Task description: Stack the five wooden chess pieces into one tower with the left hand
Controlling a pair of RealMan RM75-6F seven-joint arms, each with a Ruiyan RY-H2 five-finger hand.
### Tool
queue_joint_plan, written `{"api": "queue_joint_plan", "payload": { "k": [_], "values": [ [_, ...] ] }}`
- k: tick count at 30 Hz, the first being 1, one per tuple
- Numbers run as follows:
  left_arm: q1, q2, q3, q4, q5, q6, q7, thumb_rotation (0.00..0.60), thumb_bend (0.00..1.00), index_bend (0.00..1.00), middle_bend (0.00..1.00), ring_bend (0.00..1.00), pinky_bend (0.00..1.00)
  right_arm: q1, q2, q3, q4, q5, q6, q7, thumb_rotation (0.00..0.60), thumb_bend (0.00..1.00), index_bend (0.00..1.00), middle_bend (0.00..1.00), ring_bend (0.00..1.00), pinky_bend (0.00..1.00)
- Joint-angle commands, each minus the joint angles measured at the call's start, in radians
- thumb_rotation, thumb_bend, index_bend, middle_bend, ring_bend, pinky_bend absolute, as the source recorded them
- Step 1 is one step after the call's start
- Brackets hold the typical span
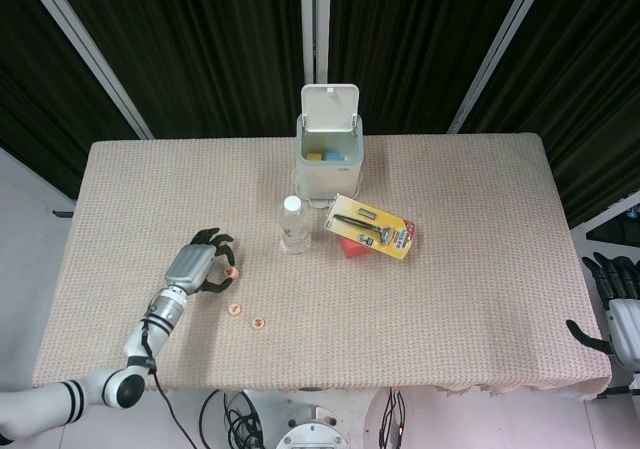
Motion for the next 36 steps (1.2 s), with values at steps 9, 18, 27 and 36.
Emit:
{"api": "queue_joint_plan", "payload": {
  "k": [9, 18, 27, 36],
  "values": [
    [-0.004, -0.005, 0.004, 0.017, -0.007, -0.005, -0.002, 0.6, 0.29, 0.48, 0.17, 0.0, 0.0, -0.002, 0.004, 0.0, 0.001, 0.002, 0.0, 0.003, 0.6, 0.18, 0.0, 0.0, 0.0, 0.0],
    [-0.002, -0.002, 0.007, 0.016, 0.002, 0.001, -0.014, 0.6, 0.29, 0.41, 0.17, 0.0, 0.0, 0.002, 0.006, -0.001, -0.006, -0.001, -0.007, -0.004, 0.6, 0.18, 0.0, 0.0, 0.0, 0.0],
    [0.007, 0.012, 0.009, -0.005, 0.016, 0.022, -0.023, 0.6, 0.29, 0.36, 0.17, 0.0, 0.0, 0.0, 0.01, 0.0, -0.008, 0.003, -0.005, -0.003, 0.6, 0.18, 0.0, 0.0, 0.0, 0.0],
    [0.098, 0.108, 0.046, -0.116, 0.025, 0.161, 0.038, 0.6, 0.29, 0.42, 0.17, 0.0, 0.0, 0.0, 0.01, 0.001, -0.004, 0.001, -0.003, 0.004, 0.6, 0.18, 0.0, 0.0, 0.0, 0.0]
  ]
}}
